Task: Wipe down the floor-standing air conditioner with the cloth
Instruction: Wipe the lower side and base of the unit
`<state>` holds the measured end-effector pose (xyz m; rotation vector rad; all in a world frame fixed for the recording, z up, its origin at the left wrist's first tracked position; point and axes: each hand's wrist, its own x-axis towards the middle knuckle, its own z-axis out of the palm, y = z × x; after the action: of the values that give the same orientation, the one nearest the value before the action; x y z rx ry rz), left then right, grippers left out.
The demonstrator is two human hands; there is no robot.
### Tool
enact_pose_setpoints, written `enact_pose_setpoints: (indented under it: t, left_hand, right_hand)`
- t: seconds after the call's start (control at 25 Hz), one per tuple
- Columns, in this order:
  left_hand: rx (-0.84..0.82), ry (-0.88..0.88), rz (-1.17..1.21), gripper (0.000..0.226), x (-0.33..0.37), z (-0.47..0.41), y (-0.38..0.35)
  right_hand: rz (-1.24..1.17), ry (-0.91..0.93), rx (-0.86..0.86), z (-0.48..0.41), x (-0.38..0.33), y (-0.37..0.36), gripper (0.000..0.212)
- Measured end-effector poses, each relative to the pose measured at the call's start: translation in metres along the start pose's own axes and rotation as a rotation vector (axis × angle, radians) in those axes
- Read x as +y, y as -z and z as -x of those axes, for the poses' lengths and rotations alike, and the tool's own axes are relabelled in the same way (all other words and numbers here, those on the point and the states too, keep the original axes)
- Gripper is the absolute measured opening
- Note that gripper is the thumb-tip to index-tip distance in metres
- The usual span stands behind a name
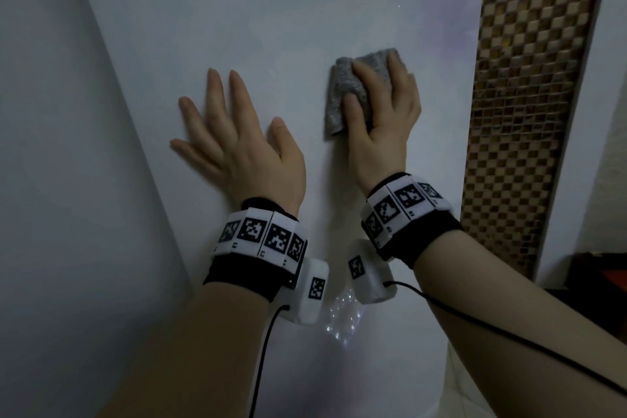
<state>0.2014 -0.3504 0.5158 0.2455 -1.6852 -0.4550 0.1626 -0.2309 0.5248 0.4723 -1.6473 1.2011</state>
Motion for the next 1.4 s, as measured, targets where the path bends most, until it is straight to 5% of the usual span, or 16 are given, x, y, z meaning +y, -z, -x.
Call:
enact_pose_setpoints:
  t: [0.08, 0.24, 0.4, 0.6, 0.72, 0.92, 1.08, 1.24, 1.4]
  left_hand:
    - [0.005, 0.004, -0.002, 0.066, -0.004, -0.002, 0.003]
    - [0.002, 0.007, -0.008, 0.067, -0.015, -0.005, 0.008]
    - [0.005, 0.013, -0.018, 0.069, -0.023, -0.007, 0.011]
    - [0.018, 0.004, -0.004, 0.069, -0.039, -0.01, 0.017]
    - [0.031, -0.004, 0.004, 0.069, -0.047, -0.015, 0.021]
    - [0.039, 0.015, 0.09, 0.07, -0.06, -0.02, 0.026]
    - [0.049, 0.038, 0.197, 0.074, -0.066, -0.023, 0.033]
    - [0.005, 0.094, 0.297, 0.072, -0.079, -0.026, 0.038]
    - [-0.069, 0.147, 0.433, 0.065, -0.092, -0.032, 0.038]
  right_hand:
    - [0.005, 0.09, -0.037, 0.002, 0.003, 0.0, 0.035]
    - [-0.066, -0.102, 0.124, -0.005, -0.002, 0.001, 0.034]
    - [-0.012, 0.101, -0.036, 0.018, -0.011, -0.016, 0.034]
    - [-0.062, -0.046, 0.09, 0.019, -0.023, -0.023, 0.033]
    - [-0.036, 0.098, 0.008, 0.029, -0.027, -0.032, 0.032]
    - [-0.105, -0.05, 0.125, 0.026, -0.037, -0.037, 0.03]
    - [-0.046, 0.12, 0.024, 0.04, -0.041, -0.047, 0.031]
    - [-0.142, -0.076, 0.175, 0.035, -0.051, -0.05, 0.03]
    - [-0.076, 0.081, 0.081, 0.04, -0.054, -0.058, 0.029]
